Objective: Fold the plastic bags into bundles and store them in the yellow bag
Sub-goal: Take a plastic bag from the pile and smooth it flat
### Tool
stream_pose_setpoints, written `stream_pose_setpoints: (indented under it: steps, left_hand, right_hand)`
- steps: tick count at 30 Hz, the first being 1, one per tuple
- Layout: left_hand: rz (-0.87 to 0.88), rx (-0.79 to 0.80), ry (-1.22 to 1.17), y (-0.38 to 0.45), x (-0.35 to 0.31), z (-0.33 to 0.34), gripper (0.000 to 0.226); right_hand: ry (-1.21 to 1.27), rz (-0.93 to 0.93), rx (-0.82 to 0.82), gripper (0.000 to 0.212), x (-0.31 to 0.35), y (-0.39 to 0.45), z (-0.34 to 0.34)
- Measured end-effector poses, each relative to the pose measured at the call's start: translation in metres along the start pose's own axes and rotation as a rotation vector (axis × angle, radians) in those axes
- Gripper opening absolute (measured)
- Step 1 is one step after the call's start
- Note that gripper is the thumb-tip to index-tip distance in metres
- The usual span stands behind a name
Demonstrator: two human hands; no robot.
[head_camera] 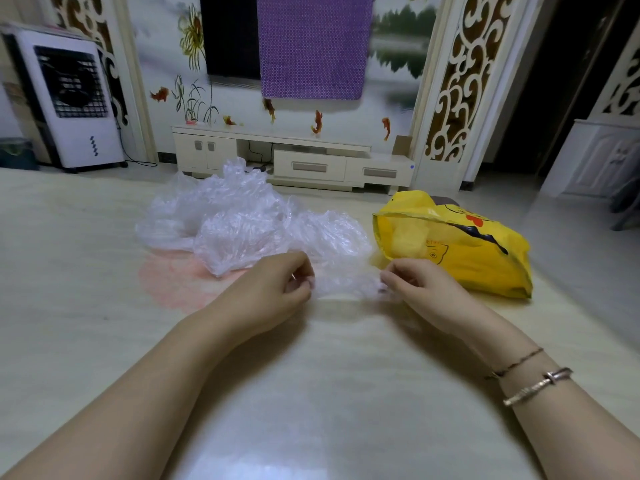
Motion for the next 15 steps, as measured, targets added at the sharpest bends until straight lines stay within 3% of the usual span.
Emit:
stream_pose_setpoints:
  steps: [3, 5, 8, 11, 15]
  left_hand:
    - [-0.089, -0.012, -0.076, 0.003, 0.008, -0.001, 0.019]
    - [-0.135, -0.01, -0.094, 0.005, 0.013, -0.001, 0.023]
    - [-0.194, -0.025, -0.128, 0.006, 0.014, -0.001, 0.026]
    - [-0.239, -0.031, -0.172, 0.007, 0.012, 0.0, 0.025]
    - [-0.248, 0.062, -0.167, 0.002, 0.002, -0.001, 0.055]
  right_hand:
    - [0.153, 0.032, 0.08, 0.045, 0.005, -0.001, 0.003]
    - [0.13, 0.054, 0.158, 0.05, 0.009, -0.005, 0.006]
    - [-0.058, 0.006, 0.171, 0.03, 0.01, -0.01, 0.009]
    - [-0.066, -0.056, 0.108, 0.009, 0.009, -0.01, 0.01]
    - [0.0, 0.064, 0.043, 0.028, 0.005, -0.001, 0.008]
Point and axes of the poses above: each hand's wrist, its own y-axis towards the middle knuckle, its own z-axis out of the palm, x = y × z, the point moved 2 cm from there along y, towards the middle knuckle, and after that the axes turned 13 degrees about z, right-handed, at the moved point
